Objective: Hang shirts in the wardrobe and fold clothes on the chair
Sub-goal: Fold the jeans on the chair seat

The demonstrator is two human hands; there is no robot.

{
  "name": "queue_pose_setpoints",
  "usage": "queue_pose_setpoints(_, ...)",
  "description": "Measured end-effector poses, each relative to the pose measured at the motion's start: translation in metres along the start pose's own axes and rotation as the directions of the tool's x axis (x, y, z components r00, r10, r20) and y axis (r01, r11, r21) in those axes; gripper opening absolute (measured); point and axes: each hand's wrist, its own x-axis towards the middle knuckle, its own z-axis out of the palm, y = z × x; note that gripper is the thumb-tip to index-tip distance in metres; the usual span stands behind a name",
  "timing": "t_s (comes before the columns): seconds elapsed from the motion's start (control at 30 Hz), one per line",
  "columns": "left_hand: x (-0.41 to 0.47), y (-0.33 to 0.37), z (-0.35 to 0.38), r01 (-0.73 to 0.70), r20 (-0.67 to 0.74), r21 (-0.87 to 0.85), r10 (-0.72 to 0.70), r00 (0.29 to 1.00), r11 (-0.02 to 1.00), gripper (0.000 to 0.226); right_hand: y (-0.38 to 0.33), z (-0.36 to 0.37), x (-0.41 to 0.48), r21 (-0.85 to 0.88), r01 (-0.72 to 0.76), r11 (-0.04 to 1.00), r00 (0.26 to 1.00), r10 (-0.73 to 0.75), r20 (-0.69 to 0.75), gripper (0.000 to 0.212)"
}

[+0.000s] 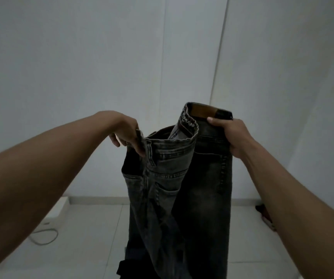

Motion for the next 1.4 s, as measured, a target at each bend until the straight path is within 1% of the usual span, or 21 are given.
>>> queue_pose_setpoints(0.03,-0.002,0.004,-0.002,-0.012,0.003,-0.030,0.013,1.000,0.999,0.071,-0.008,0.004,0.000,-0.005,0.023,1.000,1.000,-0.023,-0.020,0.027)
queue_pose_setpoints(0.07,-0.005,0.006,-0.003,-0.033,-0.008,-0.073,0.033,0.999,0.997,0.069,-0.016,0.007,0.001,-0.017,0.049,0.999,0.998,-0.050,-0.040,0.026)
queue_pose_setpoints(0.17,-0.004,0.005,-0.009,-0.103,-0.161,-0.173,0.075,0.984,0.980,0.016,-0.034,0.010,0.002,-0.031,0.095,0.995,0.991,-0.098,-0.086,0.028)
queue_pose_setpoints(0.2,-0.001,0.005,-0.007,-0.138,-0.247,-0.177,0.092,0.965,0.975,0.015,-0.039,0.010,0.003,-0.021,0.095,0.995,0.990,-0.097,-0.100,0.029)
queue_pose_setpoints(0.23,0.002,0.009,-0.004,-0.171,-0.340,-0.137,0.116,0.933,0.976,0.024,-0.045,0.010,0.003,0.001,0.098,0.995,0.989,-0.097,-0.115,0.028)
queue_pose_setpoints(0.3,0.007,0.021,0.008,-0.235,-0.425,-0.019,0.205,0.882,0.972,0.035,-0.055,0.010,0.004,0.012,0.120,0.993,0.985,-0.118,-0.127,0.024)
queue_pose_setpoints(0.4,0.008,0.038,0.025,-0.225,-0.169,-0.015,0.219,0.961,0.974,0.047,-0.064,0.012,0.008,-0.081,0.182,0.980,0.971,-0.192,-0.141,0.020)
queue_pose_setpoints(0.47,-0.004,0.040,0.022,-0.130,0.025,0.048,0.129,0.991,0.990,0.031,-0.068,0.012,0.010,-0.126,0.194,0.973,0.962,-0.214,-0.173,0.020)
queue_pose_setpoints(0.53,-0.014,0.032,0.014,-0.061,0.184,0.047,0.052,0.982,0.997,0.020,-0.071,0.009,0.010,-0.142,0.203,0.969,0.950,-0.230,-0.211,0.019)
queue_pose_setpoints(0.63,-0.024,0.025,0.004,-0.058,0.274,-0.024,0.063,0.960,0.998,0.048,-0.074,0.006,0.010,-0.159,0.213,0.964,0.938,-0.247,-0.242,0.018)
queue_pose_setpoints(0.7,-0.024,0.023,0.002,-0.099,0.237,-0.110,0.123,0.964,0.989,0.065,-0.075,0.008,0.013,-0.162,0.210,0.964,0.931,-0.248,-0.270,0.019)
queue_pose_setpoints(0.73,-0.024,0.020,0.000,-0.133,0.171,-0.193,0.167,0.971,0.972,0.062,-0.075,0.008,0.015,-0.158,0.206,0.966,0.928,-0.244,-0.283,0.018)
queue_pose_setpoints(0.8,-0.021,0.008,-0.008,-0.220,-0.061,-0.385,0.213,0.975,0.896,0.047,-0.077,0.002,0.018,-0.130,0.186,0.974,0.926,-0.219,-0.309,0.016)
queue_pose_setpoints(0.87,-0.019,-0.012,-0.023,-0.289,-0.252,-0.501,0.182,0.950,0.816,0.037,-0.078,-0.012,0.022,-0.117,0.150,0.982,0.932,-0.180,-0.314,0.013)
queue_pose_setpoints(0.93,-0.020,-0.029,-0.040,-0.327,-0.357,-0.524,0.146,0.923,0.787,0.030,-0.081,-0.027,0.025,-0.127,0.116,0.985,0.956,-0.146,-0.256,0.013)
queue_pose_setpoints(1.07,-0.027,-0.036,-0.064,-0.416,-0.516,-0.452,0.149,0.844,0.789,0.011,-0.087,-0.040,0.030,-0.134,0.121,0.984,0.982,-0.139,-0.132,0.018)
queue_pose_setpoints(1.17,-0.033,-0.025,-0.080,-0.393,-0.538,-0.349,0.162,0.827,0.851,0.018,-0.092,-0.048,0.038,-0.137,0.099,0.986,0.986,-0.116,-0.121,0.019)
queue_pose_setpoints(1.23,-0.035,-0.012,-0.084,-0.277,-0.497,-0.233,0.130,0.858,0.932,0.027,-0.092,-0.050,0.043,-0.132,0.099,0.986,0.984,-0.117,-0.133,0.018)
queue_pose_setpoints(1.3,-0.035,0.003,-0.079,-0.197,-0.439,-0.143,0.116,0.891,0.970,0.024,-0.090,-0.048,0.048,-0.113,0.092,0.989,0.981,-0.110,-0.160,0.021)
queue_pose_setpoints(1.33,-0.035,0.011,-0.072,-0.201,-0.400,-0.164,0.122,0.909,0.966,0.024,-0.091,-0.047,0.050,-0.104,0.093,0.990,0.979,-0.110,-0.170,0.023)
queue_pose_setpoints(1.4,-0.032,0.019,-0.053,-0.214,-0.306,-0.367,0.100,0.947,0.905,0.049,-0.093,-0.044,0.053,-0.104,0.103,0.989,0.974,-0.122,-0.190,0.024)
